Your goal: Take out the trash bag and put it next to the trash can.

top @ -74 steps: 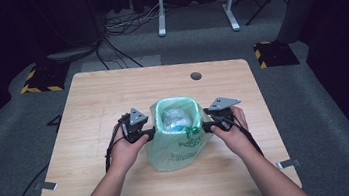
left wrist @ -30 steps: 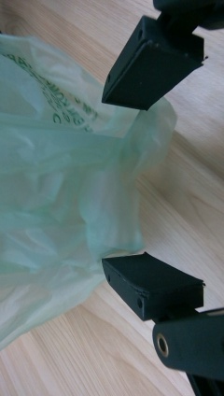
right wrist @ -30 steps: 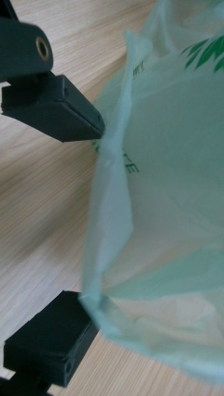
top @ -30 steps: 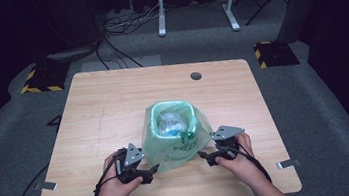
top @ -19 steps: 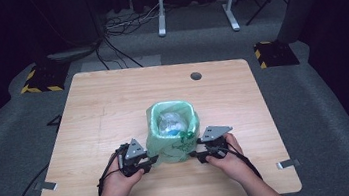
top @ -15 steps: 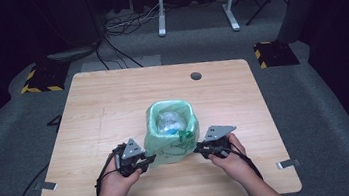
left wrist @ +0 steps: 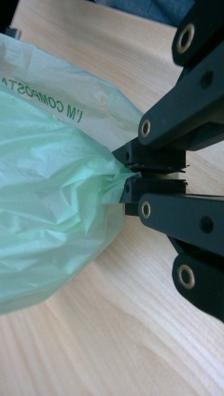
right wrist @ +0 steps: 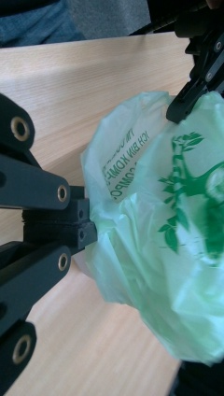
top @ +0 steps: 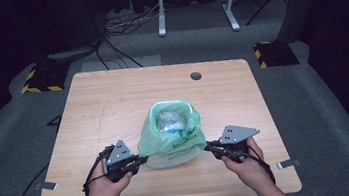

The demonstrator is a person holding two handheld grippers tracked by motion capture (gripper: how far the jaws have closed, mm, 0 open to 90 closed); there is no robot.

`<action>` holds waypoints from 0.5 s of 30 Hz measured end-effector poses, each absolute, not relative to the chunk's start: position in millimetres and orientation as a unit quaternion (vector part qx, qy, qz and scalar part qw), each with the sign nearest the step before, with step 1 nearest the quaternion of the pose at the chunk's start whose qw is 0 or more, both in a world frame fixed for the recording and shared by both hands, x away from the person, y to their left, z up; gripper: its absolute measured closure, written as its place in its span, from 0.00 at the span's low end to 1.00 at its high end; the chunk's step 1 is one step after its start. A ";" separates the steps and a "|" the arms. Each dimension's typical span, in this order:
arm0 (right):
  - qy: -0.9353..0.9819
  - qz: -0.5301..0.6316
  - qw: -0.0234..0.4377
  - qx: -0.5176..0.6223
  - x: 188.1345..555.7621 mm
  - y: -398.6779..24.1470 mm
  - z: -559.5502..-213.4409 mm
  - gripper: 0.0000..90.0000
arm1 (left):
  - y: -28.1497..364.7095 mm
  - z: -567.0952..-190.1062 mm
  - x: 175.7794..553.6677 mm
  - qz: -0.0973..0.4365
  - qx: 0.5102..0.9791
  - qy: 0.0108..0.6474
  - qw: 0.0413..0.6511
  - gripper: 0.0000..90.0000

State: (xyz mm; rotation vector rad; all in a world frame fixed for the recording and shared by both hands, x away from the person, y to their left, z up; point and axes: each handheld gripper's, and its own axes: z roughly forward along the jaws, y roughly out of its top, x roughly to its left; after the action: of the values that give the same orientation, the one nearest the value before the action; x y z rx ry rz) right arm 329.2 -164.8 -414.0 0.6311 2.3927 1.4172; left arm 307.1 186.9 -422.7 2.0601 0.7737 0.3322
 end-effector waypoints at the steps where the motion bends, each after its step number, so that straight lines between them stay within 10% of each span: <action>1: 0.827 0.496 0.154 0.214 327.0 -165.5 -405.3 1.00 | 188.6 -418.1 307.9 0.135 0.829 0.313 0.443 0.98; 15: 0.808 0.516 0.209 0.192 334.4 -162.0 -360.8 1.00 | 196.1 -376.3 322.5 0.178 0.808 0.315 0.466 0.99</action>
State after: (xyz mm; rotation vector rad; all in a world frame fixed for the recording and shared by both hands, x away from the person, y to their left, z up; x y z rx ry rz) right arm 334.4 -162.0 -360.8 0.5342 2.2488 1.4353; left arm 322.5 196.1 -376.3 1.9828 0.7732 0.4381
